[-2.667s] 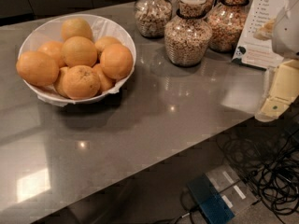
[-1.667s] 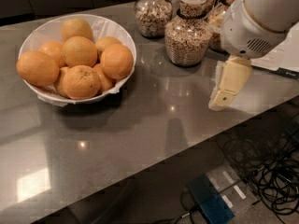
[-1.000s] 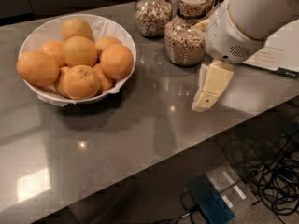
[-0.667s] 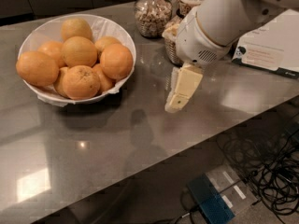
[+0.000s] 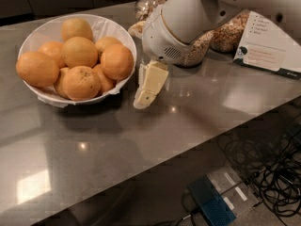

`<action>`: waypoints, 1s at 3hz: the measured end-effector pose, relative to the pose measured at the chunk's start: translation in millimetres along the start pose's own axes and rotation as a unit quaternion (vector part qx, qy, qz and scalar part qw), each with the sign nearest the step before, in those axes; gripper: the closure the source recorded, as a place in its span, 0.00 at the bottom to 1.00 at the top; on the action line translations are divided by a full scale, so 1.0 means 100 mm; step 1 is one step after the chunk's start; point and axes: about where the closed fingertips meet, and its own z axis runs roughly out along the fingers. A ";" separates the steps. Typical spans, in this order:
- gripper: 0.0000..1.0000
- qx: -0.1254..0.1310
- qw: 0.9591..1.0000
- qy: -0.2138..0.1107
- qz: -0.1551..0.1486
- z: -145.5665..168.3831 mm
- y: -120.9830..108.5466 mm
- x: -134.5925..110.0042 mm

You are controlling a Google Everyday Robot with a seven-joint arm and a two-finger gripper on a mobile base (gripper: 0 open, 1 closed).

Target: Pick orange from white bowl

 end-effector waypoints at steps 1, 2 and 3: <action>0.00 0.000 1.000 0.000 0.000 0.00 0.00 0.00; 0.00 0.020 1.000 -0.007 -0.001 0.04 -0.07 -0.02; 0.00 0.052 0.998 -0.029 0.030 0.09 -0.22 -0.05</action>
Offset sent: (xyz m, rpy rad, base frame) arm 0.0206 0.0087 -0.0020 0.0574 -0.0715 -0.0412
